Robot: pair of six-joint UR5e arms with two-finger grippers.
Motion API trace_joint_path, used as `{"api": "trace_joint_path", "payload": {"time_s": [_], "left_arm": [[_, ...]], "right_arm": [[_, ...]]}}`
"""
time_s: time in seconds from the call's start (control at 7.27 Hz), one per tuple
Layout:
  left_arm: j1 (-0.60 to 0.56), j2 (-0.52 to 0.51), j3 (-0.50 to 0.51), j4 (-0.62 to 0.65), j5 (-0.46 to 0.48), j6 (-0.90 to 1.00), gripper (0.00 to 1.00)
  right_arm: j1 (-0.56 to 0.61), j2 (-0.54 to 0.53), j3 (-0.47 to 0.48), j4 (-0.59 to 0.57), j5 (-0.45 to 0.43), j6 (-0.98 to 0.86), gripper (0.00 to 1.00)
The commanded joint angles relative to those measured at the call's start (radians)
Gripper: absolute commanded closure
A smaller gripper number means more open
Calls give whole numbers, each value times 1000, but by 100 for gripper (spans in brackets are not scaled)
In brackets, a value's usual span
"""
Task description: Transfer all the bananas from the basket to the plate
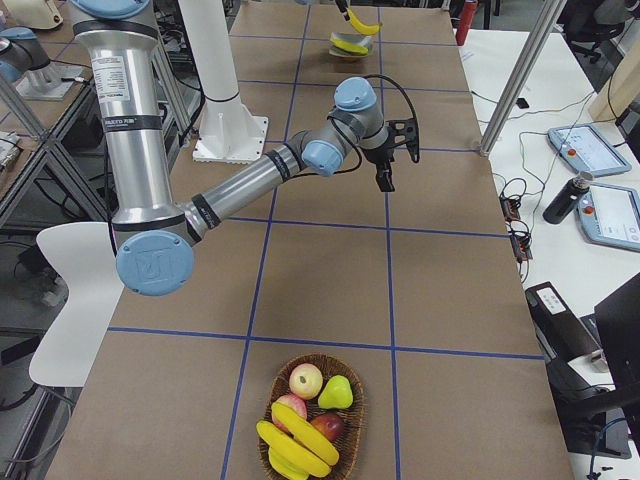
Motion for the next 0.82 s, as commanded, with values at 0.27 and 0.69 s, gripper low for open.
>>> {"api": "trace_joint_path", "payload": {"time_s": [0.27, 0.69], "left_arm": [[-1, -7, -14, -12, -15, -4, 1], [-2, -38, -39, 6, -124, -4, 1]], "right_arm": [[43, -3, -5, -3, 65, -35, 0], [153, -127, -84, -2, 116, -385, 0]]}}
